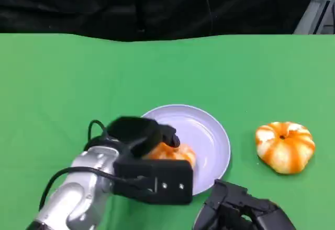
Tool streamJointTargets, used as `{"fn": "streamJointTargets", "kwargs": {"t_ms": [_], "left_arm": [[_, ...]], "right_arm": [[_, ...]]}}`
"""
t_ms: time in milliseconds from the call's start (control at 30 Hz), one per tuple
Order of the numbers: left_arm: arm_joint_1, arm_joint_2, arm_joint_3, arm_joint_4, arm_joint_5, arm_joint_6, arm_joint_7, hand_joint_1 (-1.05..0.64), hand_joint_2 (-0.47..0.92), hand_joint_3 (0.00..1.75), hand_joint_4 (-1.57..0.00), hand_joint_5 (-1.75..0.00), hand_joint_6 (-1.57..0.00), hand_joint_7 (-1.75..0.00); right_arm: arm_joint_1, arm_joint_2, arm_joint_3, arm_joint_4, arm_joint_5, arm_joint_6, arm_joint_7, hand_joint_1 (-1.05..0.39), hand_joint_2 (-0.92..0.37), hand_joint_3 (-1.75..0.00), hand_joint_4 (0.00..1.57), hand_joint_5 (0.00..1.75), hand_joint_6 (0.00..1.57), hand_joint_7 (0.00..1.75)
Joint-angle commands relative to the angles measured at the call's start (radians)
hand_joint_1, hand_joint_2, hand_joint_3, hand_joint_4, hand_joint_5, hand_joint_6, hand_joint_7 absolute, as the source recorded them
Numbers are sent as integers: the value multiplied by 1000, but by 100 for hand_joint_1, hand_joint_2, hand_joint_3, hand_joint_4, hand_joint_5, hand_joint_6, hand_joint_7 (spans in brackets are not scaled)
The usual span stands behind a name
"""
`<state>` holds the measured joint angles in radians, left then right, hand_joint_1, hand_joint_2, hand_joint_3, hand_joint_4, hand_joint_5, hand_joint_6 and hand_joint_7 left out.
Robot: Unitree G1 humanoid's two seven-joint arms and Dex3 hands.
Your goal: Grasp the bread from the table and place it into the plate.
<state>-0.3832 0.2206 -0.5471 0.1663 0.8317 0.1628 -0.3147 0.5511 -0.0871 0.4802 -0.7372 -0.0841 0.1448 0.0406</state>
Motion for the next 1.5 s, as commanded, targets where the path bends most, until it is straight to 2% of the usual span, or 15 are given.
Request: {"fn": "streamJointTargets", "kwargs": {"t_ms": [33, 333, 800, 933, 1233, 1267, 1300, 1367, 1433, 1500], "left_arm": [[-1, 14, -18, -41, 24, 50, -60, -85, 92, 42, 0, -1, -6, -5], [10, 32, -18, -75, 19, 74, -93, -90, 92, 46, 0, 0, -4, -4], [38, 39, 9, -152, 20, 71, -51, -88, 92, 44, 0, 0, 0, 0], [190, 102, 195, -409, -145, 22, -54, -73, 92, 41, -9, -6, -12, -6], [214, 112, 218, -444, -178, 16, -67, -71, 92, 40, -11, -9, -14, -7], [335, 66, 323, -555, -309, -26, -22, -66, 92, 39, -18, -14, -20, -10], [434, 28, 408, -642, -416, -62, 14, -57, 92, 35, -24, -40, -31, -17], [583, -42, 524, -746, -594, -130, 64, -44, 92, 30, -26, -87, -49, -29], [644, -64, 555, -765, -664, -177, 76, -36, 92, 28, -36, -103, -61, -37], [704, -76, 578, -778, -719, -228, 86, -29, 91, 30, -45, -109, -68, -44]], "right_arm": [[15, -15, -11, -28, 8, 7, 5, -3, -33, -135, 70, 167, 66, 145], [19, -21, -14, -47, 10, 33, 8, -4, -32, -135, 70, 167, 66, 144], [25, -24, -20, -49, 17, 35, 15, -2, -31, -137, 70, 169, 67, 144], [25, -21, -2, -51, 2, 29, 7, -3, -31, -137, 70, 169, 66, 145], [25, -21, 0, -51, 3, 29, 4, -3, -31, -137, 70, 170, 66, 146], [24, -21, 0, -53, 3, 33, 5, -3, -31, -137, 70, 170, 66, 146], [22, -21, 0, -54, 2, 36, 5, -3, -31, -137, 70, 169, 66, 146], [19, -21, -1, -53, 2, 37, 5, -3, -31, -137, 70, 169, 66, 147], [19, -20, -2, -53, 2, 38, 5, -3, -31, -137, 70, 169, 66, 147], [18, -21, -3, -52, 5, 36, 4, -2, -31, -137, 70, 169, 66, 146]]}}
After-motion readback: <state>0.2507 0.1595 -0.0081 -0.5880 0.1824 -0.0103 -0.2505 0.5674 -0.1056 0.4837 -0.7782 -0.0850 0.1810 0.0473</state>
